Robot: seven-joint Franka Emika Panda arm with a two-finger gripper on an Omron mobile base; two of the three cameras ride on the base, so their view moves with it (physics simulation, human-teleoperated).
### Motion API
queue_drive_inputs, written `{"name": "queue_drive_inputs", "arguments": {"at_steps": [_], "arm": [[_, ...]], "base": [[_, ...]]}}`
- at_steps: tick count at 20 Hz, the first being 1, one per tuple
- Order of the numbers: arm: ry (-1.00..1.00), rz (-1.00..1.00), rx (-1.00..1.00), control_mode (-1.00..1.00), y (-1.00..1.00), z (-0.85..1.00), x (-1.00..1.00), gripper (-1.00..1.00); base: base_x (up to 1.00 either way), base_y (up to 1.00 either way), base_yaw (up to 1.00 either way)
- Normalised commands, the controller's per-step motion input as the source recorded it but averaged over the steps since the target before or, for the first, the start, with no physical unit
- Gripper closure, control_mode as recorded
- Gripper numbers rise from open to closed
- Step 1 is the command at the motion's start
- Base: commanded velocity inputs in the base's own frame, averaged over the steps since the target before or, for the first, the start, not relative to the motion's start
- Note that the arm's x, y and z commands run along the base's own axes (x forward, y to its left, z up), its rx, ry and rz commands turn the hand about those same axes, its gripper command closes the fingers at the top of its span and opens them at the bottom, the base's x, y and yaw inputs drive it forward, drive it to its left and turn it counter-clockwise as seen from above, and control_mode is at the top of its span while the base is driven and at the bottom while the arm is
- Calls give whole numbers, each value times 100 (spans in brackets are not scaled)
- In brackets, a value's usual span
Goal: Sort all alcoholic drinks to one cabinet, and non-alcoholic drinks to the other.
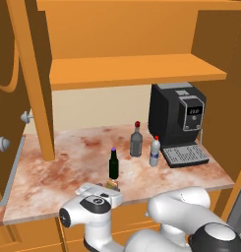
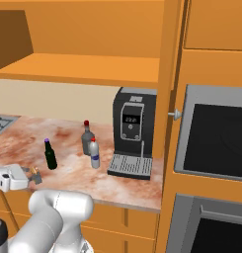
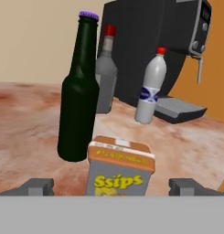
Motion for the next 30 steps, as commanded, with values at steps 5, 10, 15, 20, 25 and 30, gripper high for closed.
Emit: {"name": "queue_drive_inputs", "arguments": {"at_steps": [5, 10, 15, 20, 25, 30], "arm": [[0, 2, 0, -100, -5, 0, 4, -100], [0, 2, 0, -100, -4, 0, 7, -100], [0, 1, 0, -100, -2, 0, 7, -100], [0, 0, 0, -100, -1, 0, 5, -100], [0, 0, 0, -100, 0, 0, 5, 100], [0, 0, 0, -100, 0, 0, 7, 100]], "base": [[0, 0, 0], [0, 0, 0], [0, 0, 0], [0, 0, 0], [0, 0, 0], [0, 0, 0]]}}
